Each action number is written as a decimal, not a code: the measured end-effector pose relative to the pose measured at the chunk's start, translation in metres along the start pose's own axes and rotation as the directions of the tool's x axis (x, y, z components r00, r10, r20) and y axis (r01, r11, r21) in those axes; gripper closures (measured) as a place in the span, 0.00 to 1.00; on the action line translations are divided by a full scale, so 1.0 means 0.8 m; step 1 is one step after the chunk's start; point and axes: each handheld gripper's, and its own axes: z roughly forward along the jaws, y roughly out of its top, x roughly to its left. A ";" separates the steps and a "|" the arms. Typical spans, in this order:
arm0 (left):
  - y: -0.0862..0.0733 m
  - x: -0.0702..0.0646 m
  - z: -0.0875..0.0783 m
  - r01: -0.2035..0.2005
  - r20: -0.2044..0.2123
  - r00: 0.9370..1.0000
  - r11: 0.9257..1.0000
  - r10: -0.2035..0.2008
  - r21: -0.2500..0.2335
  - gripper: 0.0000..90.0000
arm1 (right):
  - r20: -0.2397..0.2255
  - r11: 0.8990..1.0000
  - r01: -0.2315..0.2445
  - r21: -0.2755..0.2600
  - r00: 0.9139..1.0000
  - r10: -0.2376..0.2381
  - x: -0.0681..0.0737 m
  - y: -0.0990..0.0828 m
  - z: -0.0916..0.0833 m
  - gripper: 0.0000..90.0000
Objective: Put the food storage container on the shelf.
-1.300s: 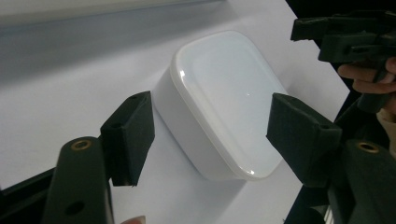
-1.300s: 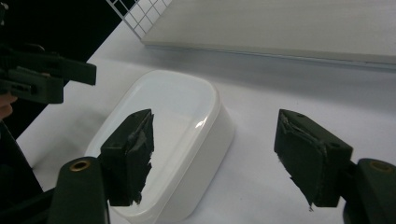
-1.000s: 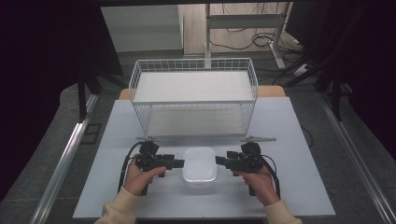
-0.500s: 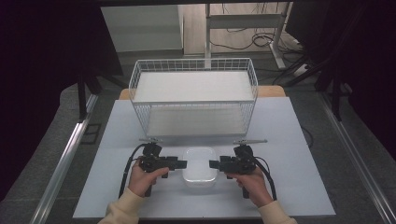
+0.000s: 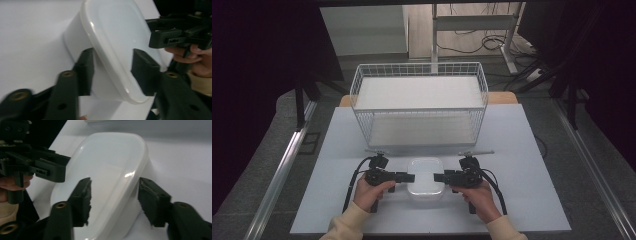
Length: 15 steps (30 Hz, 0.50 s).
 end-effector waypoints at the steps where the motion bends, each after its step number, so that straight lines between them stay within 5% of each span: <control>1: -0.001 -0.001 -0.002 -0.001 -0.011 1.000 1.000 0.001 -0.010 0.64 | 0.001 1.000 -0.004 -0.001 1.000 0.004 -0.001 -0.001 -0.001 0.57; 8: -0.004 -0.007 -0.009 -0.013 -0.019 1.000 0.999 0.013 -0.035 0.73 | -0.028 0.996 -0.087 -0.027 0.996 0.087 -0.003 -0.004 -0.015 0.74; 15: -0.018 -0.015 -0.021 -0.027 -0.014 1.000 0.996 0.026 -0.081 0.81 | -0.050 0.996 -0.069 -0.053 0.997 0.067 0.006 -0.012 -0.026 0.81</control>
